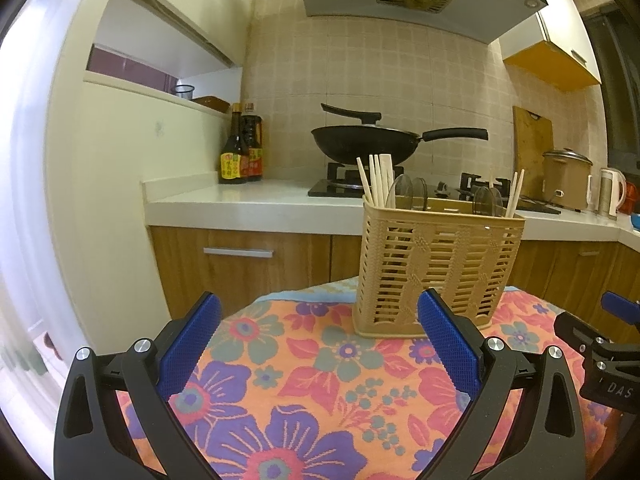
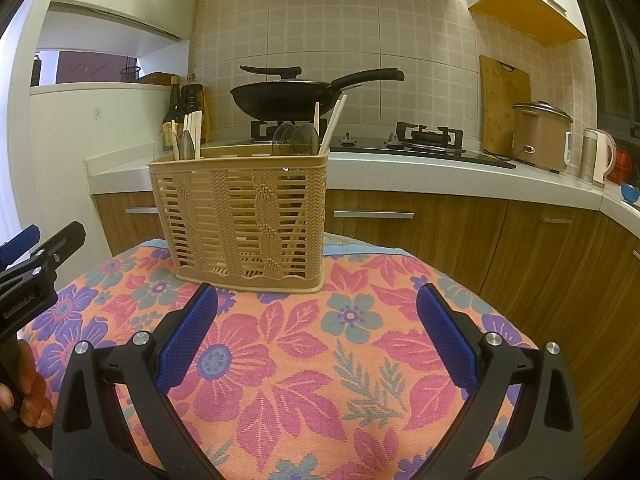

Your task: Organize utensils

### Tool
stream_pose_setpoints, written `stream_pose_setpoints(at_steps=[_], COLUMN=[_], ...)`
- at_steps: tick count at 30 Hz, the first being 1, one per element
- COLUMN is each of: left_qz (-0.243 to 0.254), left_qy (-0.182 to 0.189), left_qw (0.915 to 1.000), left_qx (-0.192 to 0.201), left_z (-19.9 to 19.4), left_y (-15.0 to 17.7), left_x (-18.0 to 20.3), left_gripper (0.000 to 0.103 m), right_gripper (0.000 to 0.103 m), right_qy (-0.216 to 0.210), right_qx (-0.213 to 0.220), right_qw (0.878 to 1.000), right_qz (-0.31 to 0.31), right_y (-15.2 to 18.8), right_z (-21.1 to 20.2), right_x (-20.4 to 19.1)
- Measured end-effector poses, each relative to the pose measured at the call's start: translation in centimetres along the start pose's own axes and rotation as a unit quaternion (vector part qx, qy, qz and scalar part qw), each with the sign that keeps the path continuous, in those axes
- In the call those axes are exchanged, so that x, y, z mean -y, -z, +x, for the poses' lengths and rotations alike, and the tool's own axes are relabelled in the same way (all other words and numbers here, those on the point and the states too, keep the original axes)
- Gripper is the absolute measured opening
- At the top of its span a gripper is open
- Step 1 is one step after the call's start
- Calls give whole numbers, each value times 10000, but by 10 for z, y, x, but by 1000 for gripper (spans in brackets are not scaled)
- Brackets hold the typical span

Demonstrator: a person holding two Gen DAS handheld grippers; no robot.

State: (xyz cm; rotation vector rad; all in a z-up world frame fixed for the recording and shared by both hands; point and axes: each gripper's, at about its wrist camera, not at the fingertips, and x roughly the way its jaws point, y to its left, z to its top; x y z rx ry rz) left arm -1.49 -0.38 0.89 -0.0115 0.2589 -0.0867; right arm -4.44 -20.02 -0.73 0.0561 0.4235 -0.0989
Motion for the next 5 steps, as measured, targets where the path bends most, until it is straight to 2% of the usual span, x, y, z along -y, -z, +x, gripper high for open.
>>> stream_pose_setpoints(at_steps=[5], left_qz=[-67], left_qy=[-53], left_qw=[10000], left_qx=[-14], left_z=[1], left_y=[0], left_x=[-3], left_gripper=[96], right_gripper=[95], right_qy=[2], right_qx=[-7], right_qw=[10000], right_qz=[-7], right_y=[0], right_z=[0], right_x=[-1])
